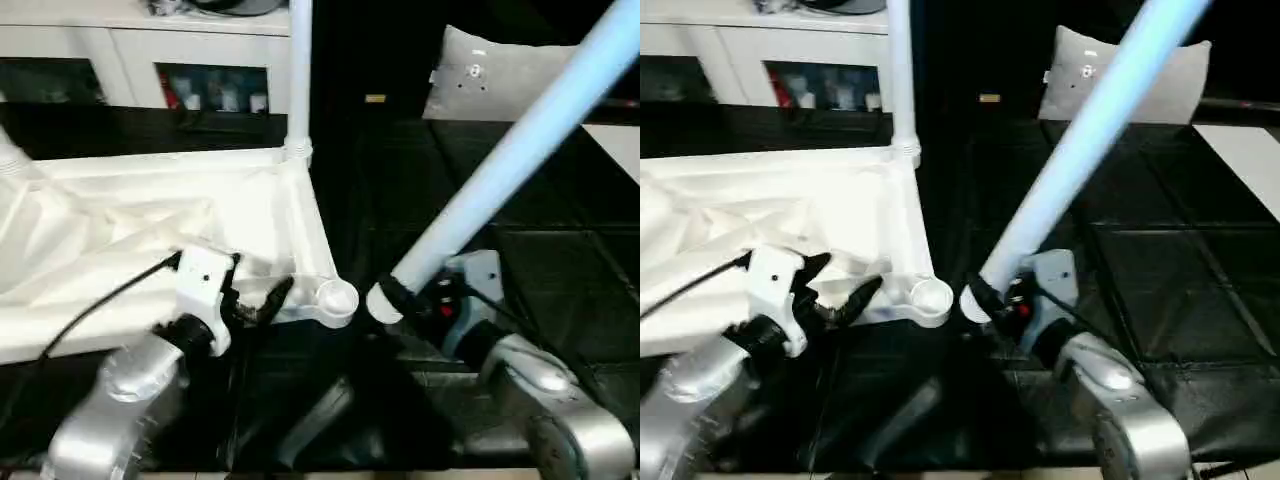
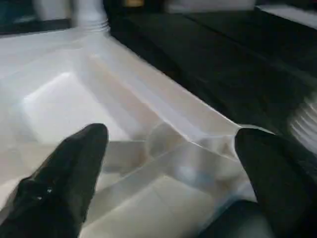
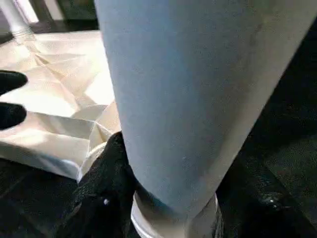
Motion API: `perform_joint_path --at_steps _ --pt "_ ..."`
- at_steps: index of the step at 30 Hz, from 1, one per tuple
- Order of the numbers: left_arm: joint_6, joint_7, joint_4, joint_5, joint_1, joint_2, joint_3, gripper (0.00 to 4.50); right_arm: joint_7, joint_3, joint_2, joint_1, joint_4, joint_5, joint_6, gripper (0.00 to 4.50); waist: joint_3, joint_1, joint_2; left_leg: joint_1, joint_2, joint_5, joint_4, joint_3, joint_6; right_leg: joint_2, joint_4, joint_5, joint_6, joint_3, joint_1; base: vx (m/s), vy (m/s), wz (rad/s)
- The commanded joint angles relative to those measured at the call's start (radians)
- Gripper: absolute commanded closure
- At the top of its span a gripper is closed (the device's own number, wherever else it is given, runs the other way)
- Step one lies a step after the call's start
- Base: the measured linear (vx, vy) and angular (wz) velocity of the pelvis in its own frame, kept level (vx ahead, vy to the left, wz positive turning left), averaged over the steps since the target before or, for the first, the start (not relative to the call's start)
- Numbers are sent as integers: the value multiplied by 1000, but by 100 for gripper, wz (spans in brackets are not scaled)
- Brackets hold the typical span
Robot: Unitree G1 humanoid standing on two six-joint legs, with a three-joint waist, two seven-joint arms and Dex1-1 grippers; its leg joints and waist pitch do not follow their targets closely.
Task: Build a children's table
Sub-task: Move to table, then insert table leg to table base
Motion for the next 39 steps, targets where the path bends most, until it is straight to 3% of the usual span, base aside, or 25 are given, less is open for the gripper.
perform_joint_path --at_steps 1,2,3,4,5,6,7,9,11,12,13,14,15,16,17,18,20,21,22,23,25,28,33,36,39 --pt "11 -111 33 -10 -23 59 -37 0 22 -6 -14 -6 8 8 -32 260 -44 5 9 41 135 -169 -91 -52 -4 -121 -72 148 -178 43 26 -64 -26 3" --pt "10 -141 43 -18 -29 73 -42 0 21 -4 -16 -8 13 0 -40 260 -38 2 12 44 142 -240 -102 -51 -20 -118 -75 35 -212 46 16 -69 -12 3" --pt "8 -185 56 -30 -37 91 -49 0 20 -1 -20 -11 19 -8 -53 260 -33 1 12 44 140 -313 -107 -46 -43 -119 -83 -78 -230 49 9 -84 -3 2" --pt "-11 -287 103 -18 -75 148 -89 0 49 2 -47 -19 18 33 31 260 -27 2 8 45 134 -371 -106 -39 -62 -127 -95 -196 -231 57 4 -84 -3 2" --pt "-41 -327 135 2 -100 170 -109 0 72 7 -62 -20 17 44 43 260 -24 6 8 47 131 -394 -105 -37 -67 -130 -102 -261 -222 62 -1 -92 3 3" --pt "-62 -353 156 15 -116 183 -121 27 87 10 -72 -21 18 50 46 260 -23 9 11 53 132 -421 -101 -35 -83 -138 -110 -351 -208 68 -8 -73 14 -1" --pt "-102 -386 215 32 -165 189 -135 27 106 25 -96 -17 20 36 39 260 -24 8 8 45 135 -421 -107 -36 -89 -139 -113 -381 -195 65 -5 -99 32 -4" --pt "-118 -421 251 30 -201 199 -148 34 118 32 -107 -14 21 27 36 260 -30 12 9 46 140 -406 -113 -36 -98 -134 -104 -321 -195 60 -10 -27 15 -3" --pt "-125 -472 295 31 -247 216 -172 63 124 29 -102 -11 25 20 15 260 -32 7 6 33 140 -379 -120 -35 -94 -133 -95 -245 -208 55 -3 0 0 0" --pt "-126 -474 298 31 -249 216 -173 73 124 29 -101 -11 26 20 14 260 -38 8 6 35 139 -359 -118 -31 -87 -133 -90 -218 -208 52 -5 0 0 0" --pt "-163 -548 393 50 -328 214 -209 77 115 18 -87 -12 37 18 -17 260 -44 8 7 34 140 -333 -116 -29 -80 -135 -87 -182 -215 51 -1 0 0 0" --pt "-179 -573 429 58 -358 209 -220 81 110 16 -85 -14 40 17 -26 260 -44 13 12 41 137 -315 -114 -20 -71 -134 -92 -176 -213 53 -12 0 0 0" --pt "-193 -596 465 64 -384 207 -233 92 108 15 -87 -16 42 20 -26 260 -43 13 14 41 138 -320 -113 -17 -74 -136 -90 -161 -224 54 -14 0 0 0" --pt "-210 -619 503 73 -408 203 -244 107 109 16 -91 -18 43 22 -24 260 -46 13 10 33 141 -296 -116 -18 -68 -136 -84 -112 -233 51 -5 0 0 0" --pt "-210 -619 503 73 -408 203 -244 117 109 16 -91 -18 43 22 -24 260 -45 14 10 34 142 -288 -116 -17 -63 -135 -84 -95 -235 50 -7 0 0 0" --pt "-223 -644 548 83 -435 196 -258 120 108 13 -94 -19 40 25 -21 260 -47 12 17 39 141 -274 -115 -13 -57 -132 -81 -42 -244 50 -11 0 0 0" --pt "-251 -682 627 97 -480 189 -278 133 108 6 -96 -16 32 26 -16 260 -56 15 15 37 143 -208 -109 -9 -33 -136 -72 68 -263 48 -2 0 0 0" --pt "-263 -693 656 102 -495 188 -283 155 108 2 -97 -13 27 26 -18 260 -65 14 23 37 142 -133 -102 -6 -11 -135 -63 184 -274 45 2 0 0 0" --pt "-268 -697 667 104 -500 188 -285 159 107 1 -97 -11 25 25 -19 260 -69 13 17 34 140 -54 -91 -1 27 -132 -55 302 -285 43 3 0 0 0" --pt "-284 -732 741 117 -541 188 -298 159 111 -12 -105 3 13 25 -25 260 -67 15 16 29 138 -30 -89 0 47 -135 -54 332 -289 42 4 0 0 0" --pt "-290 -753 771 126 -558 190 -309 162 112 -16 -111 7 15 20 -30 260 -65 20 26 30 140 -48 -88 3 67 -141 -57 316 -300 41 5 0 0 0" --pt "-292 -772 793 135 -571 192 -316 196 109 -19 -121 7 20 11 -37 260 -58 25 25 33 152 -153 -99 3 42 -141 -64 174 -328 41 4 0 0 0" --pt "-328 -766 856 173 -592 186 -327 238 98 -20 -116 -2 25 7 -34 260 -52 27 27 38 155 -231 -104 9 1 -142 -75 38 -328 49 -3 0 0 0" --pt "-340 -761 892 189 -602 178 -326 260 91 -13 -109 -1 19 9 -25 260 -52 28 26 38 157 -237 -106 11 -13 -142 -76 8 -319 50 -6 0 0 0" --pt "-342 -756 910 187 -608 168 -311 284 87 -5 -107 -2 21 9 -20 260 -55 27 27 38 159 -216 -108 12 -14 -140 -71 54 -317 48 -7 0 0 0"
